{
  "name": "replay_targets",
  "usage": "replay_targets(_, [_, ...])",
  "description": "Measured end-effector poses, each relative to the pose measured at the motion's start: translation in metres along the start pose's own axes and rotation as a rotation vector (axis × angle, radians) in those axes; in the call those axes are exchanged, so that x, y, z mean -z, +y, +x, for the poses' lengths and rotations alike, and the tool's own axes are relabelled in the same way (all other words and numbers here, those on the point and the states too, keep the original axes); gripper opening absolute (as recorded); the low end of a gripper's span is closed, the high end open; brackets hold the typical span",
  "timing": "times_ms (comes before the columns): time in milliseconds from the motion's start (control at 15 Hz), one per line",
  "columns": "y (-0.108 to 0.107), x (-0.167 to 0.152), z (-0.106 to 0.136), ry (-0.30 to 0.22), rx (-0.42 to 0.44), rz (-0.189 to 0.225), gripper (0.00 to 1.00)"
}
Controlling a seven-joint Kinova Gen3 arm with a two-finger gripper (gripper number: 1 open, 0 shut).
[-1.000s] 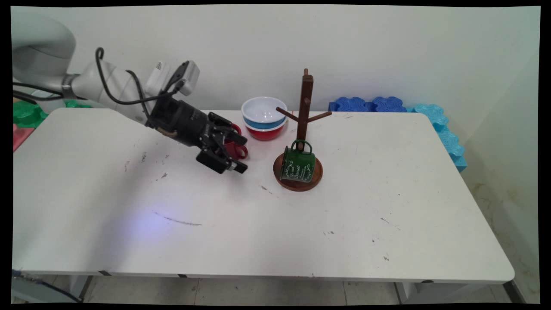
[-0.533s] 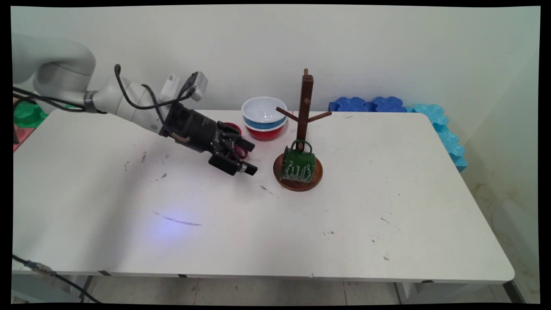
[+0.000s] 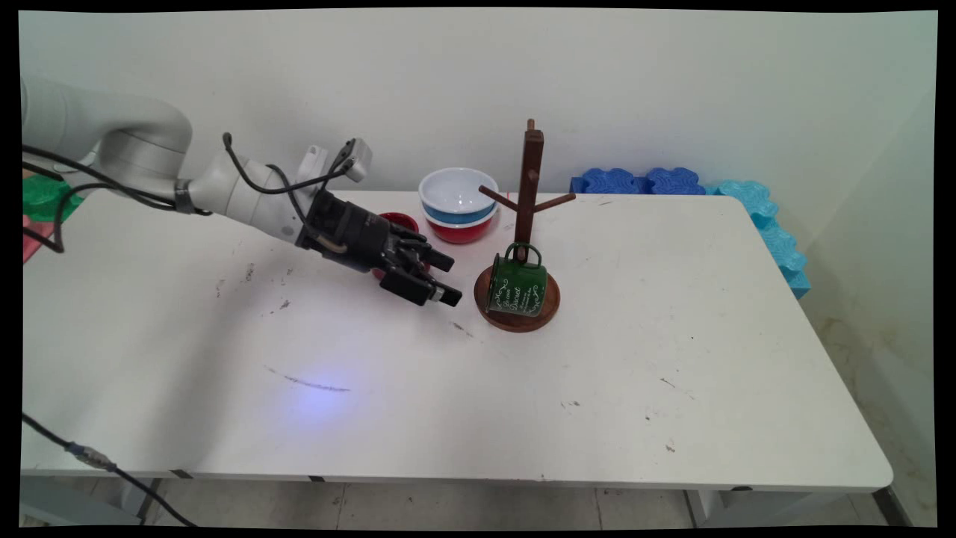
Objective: Pick up the green mug from the rack
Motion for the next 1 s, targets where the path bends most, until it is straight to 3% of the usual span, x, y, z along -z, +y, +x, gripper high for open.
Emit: replay_targets(1000, [-0.020,-0.050,-0.008,0.056,0.113,-0.047,1.00])
